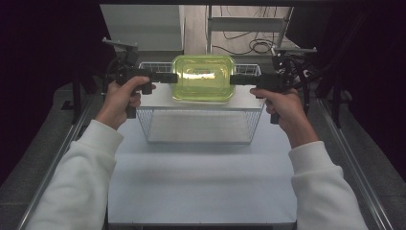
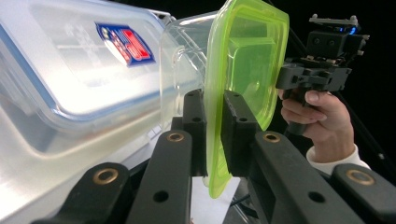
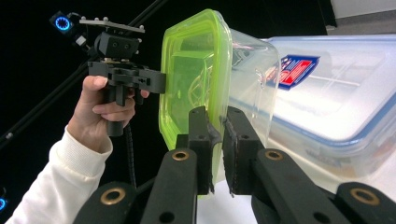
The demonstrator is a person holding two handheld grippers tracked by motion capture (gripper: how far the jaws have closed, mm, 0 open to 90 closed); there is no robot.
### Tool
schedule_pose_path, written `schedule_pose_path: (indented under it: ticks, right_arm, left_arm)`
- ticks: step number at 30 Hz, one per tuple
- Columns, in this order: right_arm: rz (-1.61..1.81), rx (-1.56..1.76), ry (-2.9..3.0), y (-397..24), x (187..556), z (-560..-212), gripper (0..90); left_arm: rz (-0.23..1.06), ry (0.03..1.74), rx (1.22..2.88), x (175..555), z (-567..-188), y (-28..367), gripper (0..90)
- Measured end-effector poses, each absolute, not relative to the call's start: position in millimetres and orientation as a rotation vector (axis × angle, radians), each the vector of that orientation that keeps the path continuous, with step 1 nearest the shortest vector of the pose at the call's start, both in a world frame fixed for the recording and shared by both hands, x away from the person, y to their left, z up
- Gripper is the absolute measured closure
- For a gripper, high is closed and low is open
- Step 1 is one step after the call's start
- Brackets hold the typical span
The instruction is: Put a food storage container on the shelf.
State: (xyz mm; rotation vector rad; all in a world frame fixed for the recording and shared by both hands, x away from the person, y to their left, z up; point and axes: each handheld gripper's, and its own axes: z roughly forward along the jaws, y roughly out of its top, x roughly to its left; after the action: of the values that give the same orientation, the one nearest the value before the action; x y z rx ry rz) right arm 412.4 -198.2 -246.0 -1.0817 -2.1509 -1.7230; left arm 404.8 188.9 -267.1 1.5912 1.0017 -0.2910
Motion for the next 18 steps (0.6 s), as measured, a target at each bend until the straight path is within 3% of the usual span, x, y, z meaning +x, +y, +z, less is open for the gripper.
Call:
schedule_pose_path:
  ticks: [18]
  right_arm:
    - [-1.724,-1.153,-2.042,-196.8,451.4,-239.4,82.4]
  left_arm:
    - [-0.329,1.058,1.593,449.4,-251.3,191.3,81.4]
